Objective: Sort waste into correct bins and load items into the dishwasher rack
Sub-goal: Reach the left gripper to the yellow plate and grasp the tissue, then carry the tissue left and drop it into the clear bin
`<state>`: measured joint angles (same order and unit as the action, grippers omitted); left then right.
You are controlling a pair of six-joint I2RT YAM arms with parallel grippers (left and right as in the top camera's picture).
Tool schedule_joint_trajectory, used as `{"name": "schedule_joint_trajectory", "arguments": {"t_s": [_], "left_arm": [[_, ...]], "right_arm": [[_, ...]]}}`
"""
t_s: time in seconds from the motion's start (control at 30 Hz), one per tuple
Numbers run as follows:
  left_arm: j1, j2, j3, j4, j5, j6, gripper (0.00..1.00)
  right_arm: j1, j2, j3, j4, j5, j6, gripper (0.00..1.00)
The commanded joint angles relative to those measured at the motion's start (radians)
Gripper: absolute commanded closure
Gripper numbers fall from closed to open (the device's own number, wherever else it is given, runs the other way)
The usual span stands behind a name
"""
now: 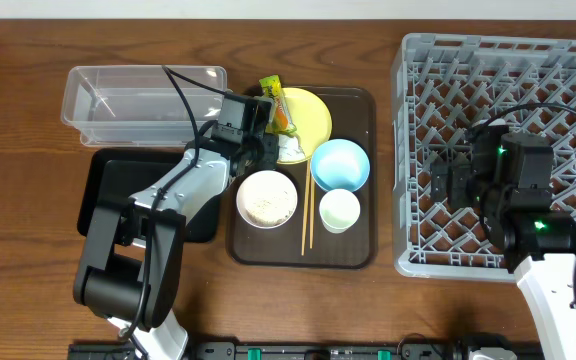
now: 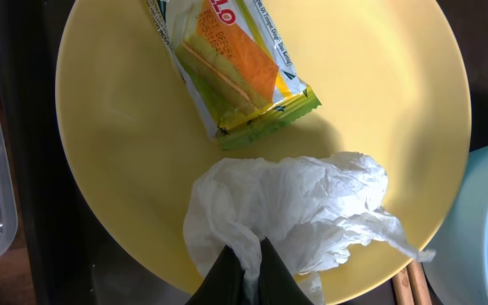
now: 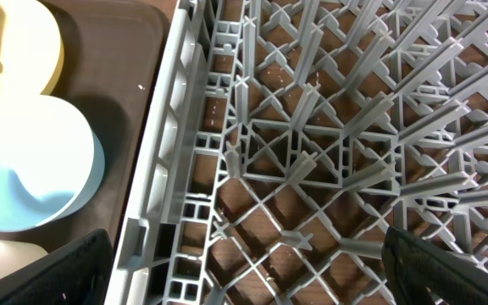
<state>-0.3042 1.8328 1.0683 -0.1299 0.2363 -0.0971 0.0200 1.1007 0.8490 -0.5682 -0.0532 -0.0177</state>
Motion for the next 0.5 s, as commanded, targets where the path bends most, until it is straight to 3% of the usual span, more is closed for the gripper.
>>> {"name": "schedule_joint_trajectory", "arguments": {"t_s": [0.0,0.23,0.47], "left_arm": [[0.001,-0.018,0.023,0.001,-0.005,0.006,0.94],[0.031,-0.166,0.025,0.002,-0.046,0.006,0.94],[0.149,-0.307,0.025,0.039,-0.147,0.006,0.94]], "right_arm": [[0.006,-0.001,0.019,0.0,-0.007,0.013,0.01],[0.006,0.0,0.019,0.0,-0.003,0.013,0.01],[0.006,0.0,0.019,0.0,-0.003,0.013,0.01]]}}
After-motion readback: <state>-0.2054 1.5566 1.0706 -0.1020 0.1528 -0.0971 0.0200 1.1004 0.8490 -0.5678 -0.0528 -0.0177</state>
